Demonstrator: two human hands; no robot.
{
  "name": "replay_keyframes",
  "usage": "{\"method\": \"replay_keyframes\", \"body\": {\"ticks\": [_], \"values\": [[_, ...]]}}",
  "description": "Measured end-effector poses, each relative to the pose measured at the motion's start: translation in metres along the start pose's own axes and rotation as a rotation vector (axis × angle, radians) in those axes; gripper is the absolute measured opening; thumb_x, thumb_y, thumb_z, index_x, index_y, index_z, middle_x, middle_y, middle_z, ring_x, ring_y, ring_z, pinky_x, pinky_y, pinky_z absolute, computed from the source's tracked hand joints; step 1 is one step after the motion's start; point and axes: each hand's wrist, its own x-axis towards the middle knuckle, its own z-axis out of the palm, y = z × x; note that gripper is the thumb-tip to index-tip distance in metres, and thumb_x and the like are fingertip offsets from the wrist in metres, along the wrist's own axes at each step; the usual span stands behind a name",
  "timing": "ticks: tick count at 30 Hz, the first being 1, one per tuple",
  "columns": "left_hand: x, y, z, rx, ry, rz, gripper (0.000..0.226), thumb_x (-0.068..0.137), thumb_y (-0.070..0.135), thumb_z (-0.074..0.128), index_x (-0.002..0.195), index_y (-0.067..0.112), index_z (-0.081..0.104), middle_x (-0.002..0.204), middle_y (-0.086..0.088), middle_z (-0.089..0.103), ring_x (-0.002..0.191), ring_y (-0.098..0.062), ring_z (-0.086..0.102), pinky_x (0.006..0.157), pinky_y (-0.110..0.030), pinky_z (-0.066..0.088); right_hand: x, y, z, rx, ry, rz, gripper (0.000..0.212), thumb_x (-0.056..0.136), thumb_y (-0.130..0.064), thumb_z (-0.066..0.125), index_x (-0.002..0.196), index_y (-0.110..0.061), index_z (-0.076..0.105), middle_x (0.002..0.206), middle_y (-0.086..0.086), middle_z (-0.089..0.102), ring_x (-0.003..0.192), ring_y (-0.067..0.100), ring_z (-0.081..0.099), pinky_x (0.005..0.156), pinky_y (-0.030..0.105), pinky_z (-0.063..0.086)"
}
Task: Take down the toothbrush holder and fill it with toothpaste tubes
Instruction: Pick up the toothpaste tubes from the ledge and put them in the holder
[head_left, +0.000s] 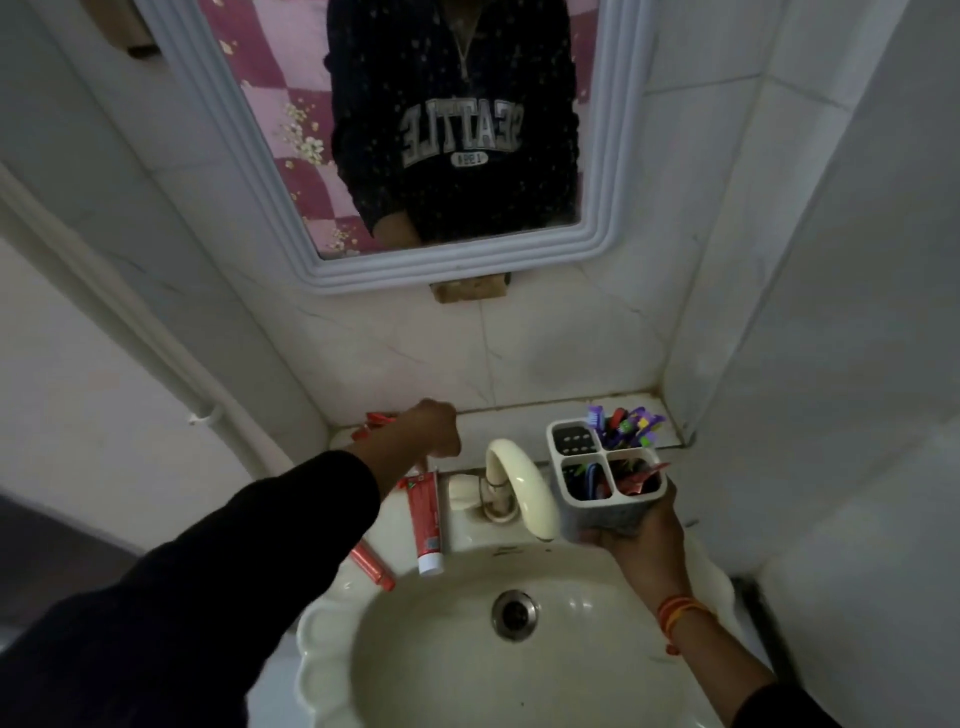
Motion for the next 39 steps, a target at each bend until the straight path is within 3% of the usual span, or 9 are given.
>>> {"method": "replay_keyframes", "body": {"ticks": [5, 12, 15, 19, 22, 24, 29, 32, 39], "values": [[0.013, -0.028, 0.049, 0.021, -0.113, -0.097, 0.038, 0.094, 0.021, 0.063, 0.122, -0.004, 0.062, 0.119, -0.022, 0.070, 0.104, -0.035, 0.073, 0.085, -0.040, 0.062, 0.004, 0.005, -0.005, -0.093, -0.008, -0.030, 0.063, 0.106, 0.007, 0.040, 0.092, -0.043, 0.075, 0.096, -0.007, 0.078, 0.097, 0.030, 0.071, 0.056, 0.048, 0.063], [0.023, -0.041, 0.081, -0.122, 0.200, -0.066, 0.053, 0.090, 0.030, 0.065, 0.129, 0.001, 0.047, 0.127, -0.023, 0.055, 0.113, -0.041, 0.062, 0.093, -0.044, 0.053, 0.009, 0.006, -0.007, -0.107, -0.054, 0.003, 0.063, 0.110, -0.003, 0.034, 0.088, -0.042, 0.079, 0.094, -0.004, 0.080, 0.083, 0.021, 0.077, 0.057, 0.049, 0.062], [0.023, -0.045, 0.072, -0.196, 0.269, -0.010, 0.073, 0.078, 0.036, 0.079, 0.135, 0.006, 0.045, 0.131, -0.022, 0.052, 0.114, -0.042, 0.062, 0.094, -0.045, 0.055, 0.010, 0.007, -0.009, -0.132, -0.054, -0.010, 0.065, 0.107, 0.008, 0.038, 0.095, -0.044, 0.076, 0.095, -0.010, 0.079, 0.090, 0.017, 0.076, 0.055, 0.041, 0.064], [0.013, -0.037, 0.047, -0.349, 0.461, 0.060, 0.073, 0.075, 0.033, 0.082, 0.138, 0.018, 0.049, 0.132, -0.016, 0.046, 0.103, -0.039, 0.066, 0.087, -0.041, 0.059, 0.004, 0.005, -0.010, -0.151, -0.029, 0.038, 0.040, 0.092, 0.001, 0.071, 0.121, -0.026, 0.063, 0.097, -0.002, 0.074, 0.095, 0.022, 0.074, 0.059, 0.013, 0.059], [-0.002, -0.024, 0.028, -0.441, 0.602, 0.141, 0.067, 0.079, 0.032, 0.080, 0.140, 0.022, 0.055, 0.138, -0.010, 0.042, 0.106, -0.029, 0.064, 0.091, -0.032, 0.054, 0.005, 0.005, -0.005, -0.209, -0.092, 0.024, 0.064, 0.106, 0.007, 0.041, 0.091, -0.044, 0.076, 0.089, -0.012, 0.079, 0.082, 0.014, 0.077, 0.056, 0.041, 0.065], [-0.013, -0.014, 0.013, -0.513, 0.679, 0.217, 0.059, 0.077, 0.033, 0.083, 0.131, 0.023, 0.062, 0.134, -0.006, 0.052, 0.103, -0.019, 0.061, 0.090, -0.028, 0.051, 0.002, 0.001, 0.000, -0.256, -0.062, -0.005, 0.052, 0.102, 0.006, 0.052, 0.102, -0.042, 0.073, 0.090, -0.010, 0.077, 0.084, 0.015, 0.074, 0.064, 0.048, 0.065], [-0.044, 0.020, -0.028, -0.546, 0.789, 0.530, 0.020, 0.087, 0.024, 0.077, 0.103, 0.012, 0.077, 0.086, -0.004, 0.076, 0.070, -0.010, 0.064, 0.073, -0.031, 0.057, -0.002, 0.002, 0.001, -0.117, -0.051, 0.019, 0.046, 0.109, -0.016, 0.042, 0.091, -0.036, 0.080, 0.093, -0.001, 0.080, 0.092, 0.030, 0.073, 0.064, 0.057, 0.061], [-0.074, 0.048, -0.046, -0.470, 0.833, 0.705, 0.018, 0.093, 0.025, 0.072, 0.096, 0.010, 0.081, 0.068, 0.001, 0.071, 0.052, 0.000, 0.054, 0.059, -0.016, 0.046, -0.005, -0.002, 0.005, -0.064, 0.009, 0.036, 0.036, 0.107, -0.029, 0.044, 0.097, -0.030, 0.078, 0.101, 0.007, 0.079, 0.100, 0.035, 0.066, 0.069, 0.056, 0.060], [-0.095, 0.087, -0.024, -0.261, 0.642, 0.838, 0.021, 0.092, 0.026, 0.069, 0.081, 0.012, 0.080, 0.060, 0.001, 0.069, 0.049, -0.006, 0.058, 0.055, -0.023, 0.048, -0.005, -0.001, -0.001, -0.151, 0.001, 0.012, 0.038, 0.105, -0.006, 0.052, 0.096, -0.036, 0.074, 0.084, -0.007, 0.078, 0.079, 0.018, 0.073, 0.061, 0.047, 0.062]]}}
